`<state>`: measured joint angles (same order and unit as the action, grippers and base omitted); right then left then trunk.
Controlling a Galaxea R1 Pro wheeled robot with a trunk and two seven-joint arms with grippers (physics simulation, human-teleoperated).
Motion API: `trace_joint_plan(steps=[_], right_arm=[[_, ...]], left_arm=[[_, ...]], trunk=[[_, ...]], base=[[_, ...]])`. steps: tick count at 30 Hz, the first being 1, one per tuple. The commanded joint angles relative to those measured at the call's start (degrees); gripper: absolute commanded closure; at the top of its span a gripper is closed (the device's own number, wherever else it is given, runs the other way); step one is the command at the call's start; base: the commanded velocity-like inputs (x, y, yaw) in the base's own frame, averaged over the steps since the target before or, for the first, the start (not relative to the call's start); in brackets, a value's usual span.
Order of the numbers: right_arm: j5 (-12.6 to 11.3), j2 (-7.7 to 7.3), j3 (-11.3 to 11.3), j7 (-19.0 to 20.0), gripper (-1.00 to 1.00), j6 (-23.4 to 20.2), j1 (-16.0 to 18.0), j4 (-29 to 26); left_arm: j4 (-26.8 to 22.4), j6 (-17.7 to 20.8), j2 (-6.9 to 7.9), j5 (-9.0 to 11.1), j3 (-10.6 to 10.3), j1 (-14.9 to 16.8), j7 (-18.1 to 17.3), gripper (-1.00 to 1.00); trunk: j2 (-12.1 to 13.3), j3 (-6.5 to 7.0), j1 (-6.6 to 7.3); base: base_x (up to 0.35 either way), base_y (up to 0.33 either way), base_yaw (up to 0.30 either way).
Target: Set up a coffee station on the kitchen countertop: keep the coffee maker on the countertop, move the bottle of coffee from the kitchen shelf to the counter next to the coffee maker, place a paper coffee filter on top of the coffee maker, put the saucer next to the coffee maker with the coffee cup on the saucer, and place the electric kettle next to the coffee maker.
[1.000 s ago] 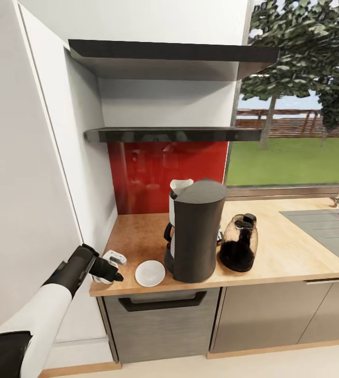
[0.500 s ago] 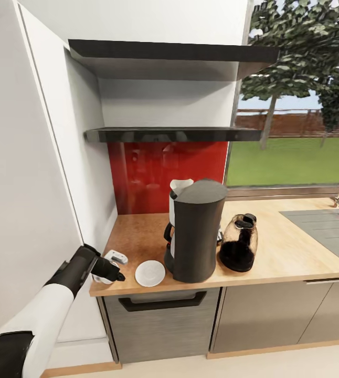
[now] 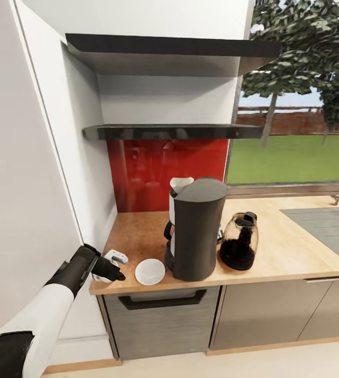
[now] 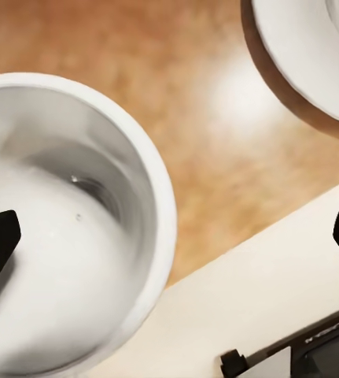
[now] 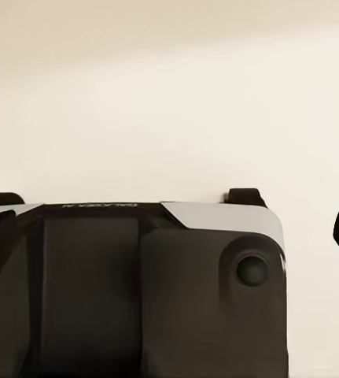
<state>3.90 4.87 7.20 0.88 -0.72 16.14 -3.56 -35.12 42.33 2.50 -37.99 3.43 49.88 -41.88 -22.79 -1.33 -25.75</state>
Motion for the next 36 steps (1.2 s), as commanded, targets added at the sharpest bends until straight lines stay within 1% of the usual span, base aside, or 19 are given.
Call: trace_joint_plan(steps=[1, 28, 36], right_arm=[[0.41, -0.06, 0.48, 0.09, -1.00, -0.08, 0.04, -0.05], [0.41, -0.22, 0.44, 0.09, -1.00, -0.08, 0.04, -0.05], [0.41, -0.20, 0.44, 0.09, -1.00, -0.08, 0.05, -0.05]], left_arm=[[-0.10, 0.12, -0.04, -0.60, 0.26, 0.05, -0.57, -1.00], [-0.30, 0.12, -0.04, -0.60, 0.28, 0.05, -0.57, -1.00], [-0.30, 0.12, 0.05, -0.66, 0.26, 0.05, -0.57, -1.00]], trunk=[[-0.14, -0.23, -0.03], [-0.14, -2.66, -0.03], [-0.14, -2.99, -0.03]], base=[[0.000, 0.000, 0.000], [0.000, 0.000, 0.000], [0.000, 0.000, 0.000]])
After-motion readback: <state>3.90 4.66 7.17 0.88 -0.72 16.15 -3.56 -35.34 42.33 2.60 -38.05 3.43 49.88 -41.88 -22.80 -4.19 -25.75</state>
